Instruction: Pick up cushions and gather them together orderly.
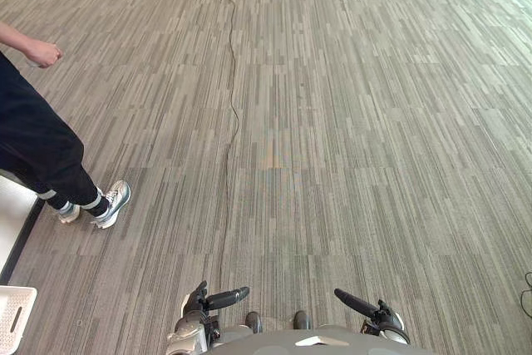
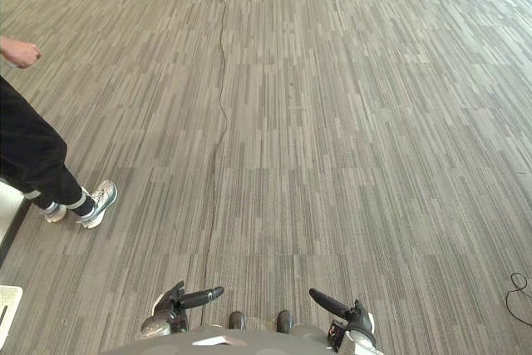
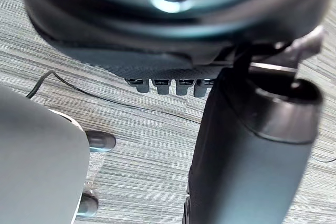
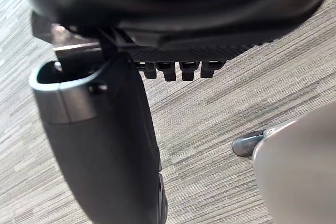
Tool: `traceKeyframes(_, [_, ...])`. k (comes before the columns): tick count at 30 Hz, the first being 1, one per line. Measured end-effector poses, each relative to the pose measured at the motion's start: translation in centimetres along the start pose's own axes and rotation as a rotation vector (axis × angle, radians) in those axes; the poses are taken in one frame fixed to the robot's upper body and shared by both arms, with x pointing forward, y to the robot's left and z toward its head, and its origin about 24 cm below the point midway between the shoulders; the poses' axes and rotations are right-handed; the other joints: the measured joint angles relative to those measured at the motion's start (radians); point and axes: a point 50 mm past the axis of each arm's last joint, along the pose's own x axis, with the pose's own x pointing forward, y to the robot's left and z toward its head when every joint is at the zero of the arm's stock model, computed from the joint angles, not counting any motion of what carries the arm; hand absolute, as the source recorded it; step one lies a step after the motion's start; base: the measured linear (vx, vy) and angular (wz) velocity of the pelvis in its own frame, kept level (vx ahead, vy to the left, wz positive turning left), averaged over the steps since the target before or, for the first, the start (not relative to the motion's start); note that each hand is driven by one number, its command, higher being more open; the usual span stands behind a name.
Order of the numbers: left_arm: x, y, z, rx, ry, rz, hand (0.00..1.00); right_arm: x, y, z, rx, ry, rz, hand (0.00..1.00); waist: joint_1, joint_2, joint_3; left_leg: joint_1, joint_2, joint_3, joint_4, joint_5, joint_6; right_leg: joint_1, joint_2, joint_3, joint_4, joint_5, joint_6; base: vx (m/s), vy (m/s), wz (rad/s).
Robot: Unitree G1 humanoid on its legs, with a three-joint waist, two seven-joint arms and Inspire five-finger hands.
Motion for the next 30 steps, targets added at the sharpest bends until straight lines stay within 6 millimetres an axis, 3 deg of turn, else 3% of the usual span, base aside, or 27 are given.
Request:
traceKeyframes(2, [0.1,0.3,0.4,-0.003,-0.012,0.008,1.00,-0.1,0.3,-0.1,0.019,0.005,0.007,1.00,0.000,-0.014,0.010,-0.019,-0.003,0.005,0.072,-0.027,-0.025,0.003,-0.014,-0.011,0.039,-0.030,-0.002,-0.01,-0.016,0.21])
traceKeyframes(4, [0.1,0.5,1.0,-0.012,-0.037,0.015,1.00,-0.2,0.7,-0.1,0.033,-0.002,0.016,1.00,0.000,-0.028,0.024,-0.090,0.002,0.021,0.261,-0.095,-0.028,0.003,-0.030,-0.023,0.088,-0.078,-0.009,-0.03,-0.031,0.21])
traceKeyframes(6, [0.2,0.3,1.9,-0.021,-0.066,0.009,1.00,-0.1,0.7,0.5,0.015,-0.026,0.023,1.00,0.002,-0.018,0.045,-0.236,0.053,0.079,0.578,-0.152,-0.023,0.010,-0.030,-0.026,0.119,-0.114,-0.030,-0.03,-0.017,0.10])
traceKeyframes(7, [0.2,0.2,1.9,-0.022,-0.067,0.008,1.00,-0.1,0.7,0.6,0.010,-0.030,0.025,1.00,0.002,-0.020,0.048,-0.251,0.060,0.088,0.615,-0.163,-0.020,0.010,-0.030,-0.026,0.122,-0.121,-0.038,0.00,-0.004,0.04])
traceKeyframes(9, [0.3,0.0,2.4,-0.035,-0.086,0.003,1.00,0.0,0.4,0.8,-0.005,-0.036,0.022,1.00,0.004,-0.004,0.052,-0.345,0.128,0.120,0.760,-0.211,-0.013,0.030,-0.030,-0.019,0.139,-0.151,-0.038,0.06,0.009,-0.07])
traceKeyframes(11, [0.2,0.0,2.6,-0.045,-0.094,0.003,1.00,0.0,0.4,0.8,-0.009,-0.035,0.025,1.00,0.011,-0.005,0.051,-0.373,0.149,0.122,0.729,-0.212,-0.016,0.040,-0.041,-0.008,0.139,-0.163,-0.027,0.13,0.098,-0.19])
traceKeyframes(15, [0.3,-0.2,3.4,-0.068,-0.126,-0.004,1.00,-0.1,0.7,0.9,-0.038,-0.040,0.034,1.00,0.023,-0.017,0.054,-0.445,0.134,0.117,0.543,-0.176,-0.019,0.050,-0.112,0.022,0.137,-0.203,0.012,0.27,0.245,-0.18])
traceKeyframes(17, [0.3,-0.2,3.4,-0.085,-0.131,-0.002,1.00,-0.1,0.5,0.7,-0.044,-0.035,0.020,1.00,0.025,-0.014,0.052,-0.470,0.135,0.128,0.414,-0.051,-0.030,0.086,-0.162,0.031,0.120,-0.251,0.060,0.35,0.344,-0.17])
traceKeyframes(18, [0.3,-0.1,3.4,-0.088,-0.132,0.001,1.00,-0.1,0.5,0.6,-0.043,-0.031,0.019,1.00,0.026,-0.018,0.051,-0.465,0.133,0.134,0.426,-0.021,-0.006,0.101,-0.172,0.032,0.120,-0.264,0.060,0.57,0.481,-0.17])
traceKeyframes(19, [0.3,0.6,3.8,-0.080,-0.145,0.019,1.00,-0.3,1.3,0.3,-0.034,-0.021,0.038,1.00,0.027,-0.055,0.034,-0.472,0.099,0.161,0.481,-0.090,0.051,0.110,-0.213,0.053,0.133,-0.252,0.039,0.61,0.471,-0.09])
traceKeyframes(21, [0.4,1.0,4.0,-0.072,-0.149,0.026,1.00,-0.4,2.0,0.1,-0.030,-0.018,0.059,1.00,0.031,-0.083,0.019,-0.464,0.077,0.176,0.541,-0.152,0.110,0.093,-0.250,0.074,0.214,-0.197,0.103,0.63,0.457,-0.05])
traceKeyframes(22, [0.4,1.3,3.9,-0.064,-0.141,0.035,1.00,-0.5,2.3,-0.2,-0.032,-0.012,0.067,1.00,0.030,-0.102,0.011,-0.424,0.052,0.189,0.553,-0.191,0.141,0.067,-0.277,0.081,0.341,-0.182,0.127,0.53,0.361,-0.03])
traceKeyframes(23, [0.4,1.4,3.8,-0.062,-0.138,0.037,1.00,-0.5,2.4,-0.2,-0.032,-0.013,0.070,1.00,0.031,-0.106,0.009,-0.406,0.045,0.196,0.550,-0.198,0.145,0.050,-0.285,0.087,0.392,-0.173,0.141,0.65,0.417,-0.11])
traceKeyframes(24, [0.4,1.3,3.5,-0.053,-0.122,0.036,1.00,-0.6,2.6,0.2,-0.029,-0.030,0.081,1.00,0.031,-0.106,0.009,-0.340,0.022,0.205,0.529,-0.227,0.159,-0.026,-0.301,0.119,0.608,-0.086,0.167,0.53,0.317,-0.10])
traceKeyframes(25, [0.4,1.2,3.4,-0.043,-0.116,0.034,1.00,-0.6,2.6,0.5,-0.027,-0.042,0.085,1.00,0.027,-0.104,0.011,-0.304,0.011,0.204,0.509,-0.235,0.163,-0.069,-0.306,0.131,0.713,-0.031,0.176,0.61,0.324,-0.13])
traceKeyframes(26, [0.4,0.8,3.4,-0.030,-0.115,0.022,1.00,-0.5,2.5,1.1,-0.024,-0.070,0.091,1.00,0.025,-0.090,0.021,-0.213,-0.002,0.204,0.455,-0.252,0.155,-0.181,-0.310,0.122,0.963,-0.018,0.164,0.47,0.206,-0.05])
traceKeyframes(27, [0.4,0.6,3.5,-0.029,-0.118,0.018,1.00,-0.5,2.5,1.4,-0.023,-0.084,0.091,1.00,0.023,-0.084,0.025,-0.176,-0.006,0.203,0.426,-0.252,0.155,-0.219,-0.307,0.105,1.028,-0.030,0.150,0.45,0.129,-0.03])
traceKeyframes(28, [0.4,0.1,3.4,-0.030,-0.116,0.008,1.00,-0.5,2.2,1.9,-0.022,-0.105,0.086,1.00,0.016,-0.071,0.032,-0.097,-0.009,0.196,0.365,-0.252,0.154,-0.296,-0.304,0.040,1.110,-0.066,0.102,0.35,0.065,0.05])
traceKeyframes(30, [0.4,-0.4,3.5,-0.012,-0.115,-0.008,1.00,-0.5,2.1,2.3,-0.020,-0.126,0.083,1.00,0.009,-0.064,0.036,-0.035,-0.008,0.188,0.315,-0.251,0.147,-0.372,-0.292,-0.036,1.101,-0.116,0.085,0.42,-0.001,0.15])
